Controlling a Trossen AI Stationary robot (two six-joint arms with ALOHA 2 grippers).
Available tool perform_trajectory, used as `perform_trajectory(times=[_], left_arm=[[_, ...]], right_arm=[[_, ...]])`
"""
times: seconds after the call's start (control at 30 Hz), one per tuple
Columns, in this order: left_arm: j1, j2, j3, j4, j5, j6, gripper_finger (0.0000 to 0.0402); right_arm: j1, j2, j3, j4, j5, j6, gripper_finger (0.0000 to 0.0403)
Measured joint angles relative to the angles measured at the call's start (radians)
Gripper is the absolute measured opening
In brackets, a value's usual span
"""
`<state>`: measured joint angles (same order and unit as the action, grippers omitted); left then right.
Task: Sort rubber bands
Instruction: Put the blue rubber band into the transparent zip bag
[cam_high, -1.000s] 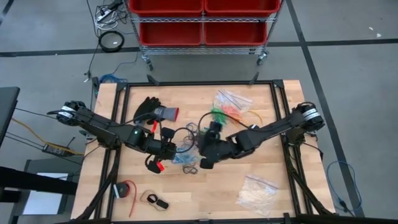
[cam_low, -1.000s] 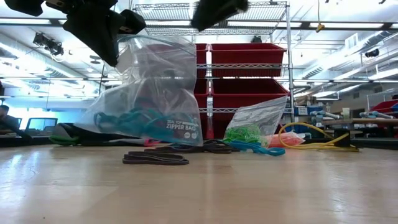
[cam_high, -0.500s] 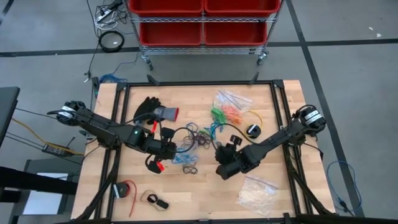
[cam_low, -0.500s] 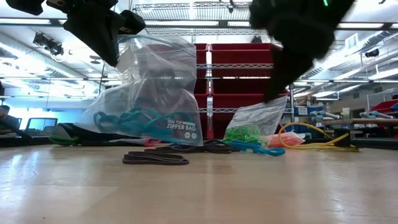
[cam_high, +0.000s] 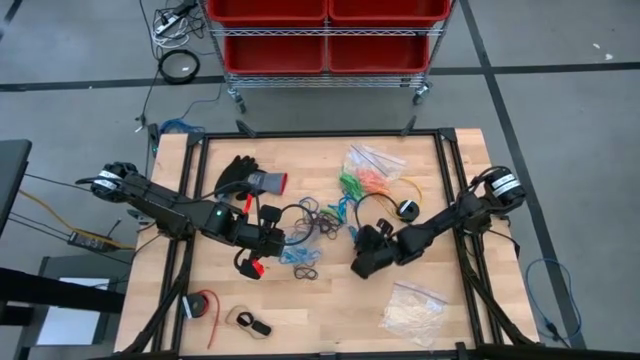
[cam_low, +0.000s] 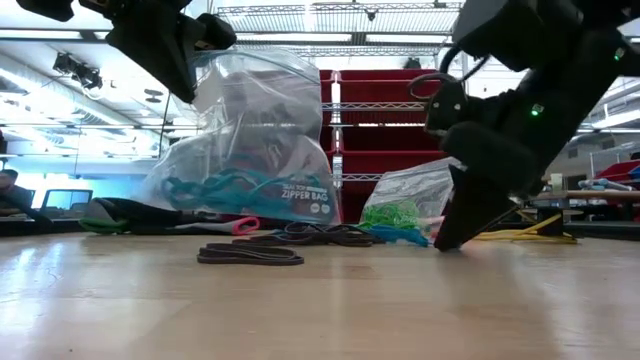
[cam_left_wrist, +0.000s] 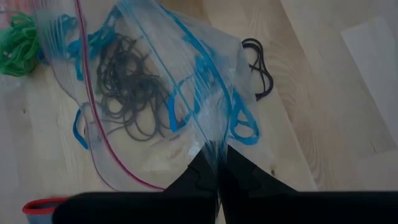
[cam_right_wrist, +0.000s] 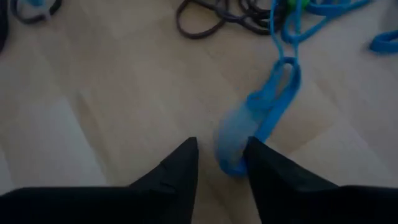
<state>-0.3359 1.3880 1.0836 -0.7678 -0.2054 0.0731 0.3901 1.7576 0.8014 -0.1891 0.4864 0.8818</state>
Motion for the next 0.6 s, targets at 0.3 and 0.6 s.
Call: perform_trajectory(times=[0.3,0.6], left_arm=[[0.000,0.000,0.000,0.000,0.000,0.000,0.0012],[0.000,0.000,0.000,0.001,0.000,0.000,0.0012]], right_arm=[[0.029,0.000,0.035,-0.033,0.052,-0.048,0.0003],[0.063,-0.024,0.243,-0.304,0.107,-0.118,0.0000]])
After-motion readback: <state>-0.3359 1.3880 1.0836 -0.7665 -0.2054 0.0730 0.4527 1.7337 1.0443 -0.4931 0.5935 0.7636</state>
